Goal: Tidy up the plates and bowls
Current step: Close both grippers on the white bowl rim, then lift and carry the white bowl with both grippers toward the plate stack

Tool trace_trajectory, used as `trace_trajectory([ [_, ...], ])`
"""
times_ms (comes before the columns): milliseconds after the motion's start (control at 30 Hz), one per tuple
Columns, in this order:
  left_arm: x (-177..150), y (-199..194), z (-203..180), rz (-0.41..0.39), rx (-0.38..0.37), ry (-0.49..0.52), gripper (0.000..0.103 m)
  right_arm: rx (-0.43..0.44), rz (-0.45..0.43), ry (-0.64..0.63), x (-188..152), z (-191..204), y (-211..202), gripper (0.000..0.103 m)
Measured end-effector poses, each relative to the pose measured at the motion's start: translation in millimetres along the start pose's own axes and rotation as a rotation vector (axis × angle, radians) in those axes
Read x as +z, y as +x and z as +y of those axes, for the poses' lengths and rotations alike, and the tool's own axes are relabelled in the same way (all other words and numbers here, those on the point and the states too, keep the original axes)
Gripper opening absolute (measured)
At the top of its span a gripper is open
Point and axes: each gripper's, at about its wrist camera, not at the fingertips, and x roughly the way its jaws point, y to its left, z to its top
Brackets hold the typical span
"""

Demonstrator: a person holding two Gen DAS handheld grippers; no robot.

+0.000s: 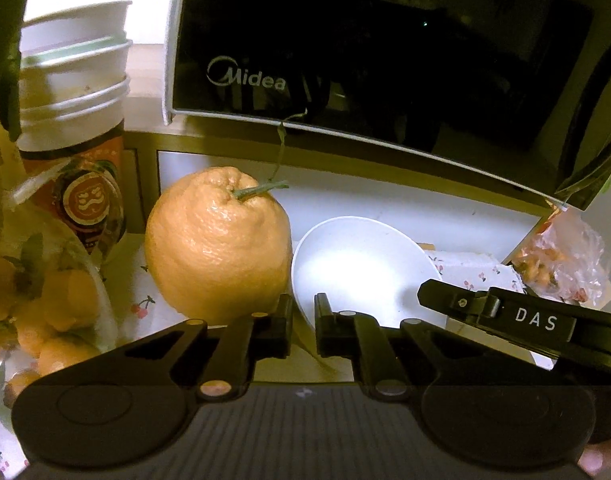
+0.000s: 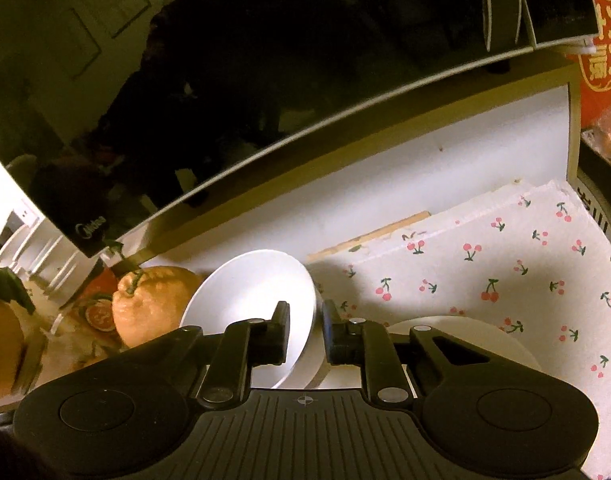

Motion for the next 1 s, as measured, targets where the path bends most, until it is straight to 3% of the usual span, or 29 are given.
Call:
trace_trajectory([
  [1000,-8.8,-118.4,-0.1,-0.075,-0.05,-0.023,0.009,0.032,-0.045,-0.09,-16.5,54.5,-111.6,0.017],
])
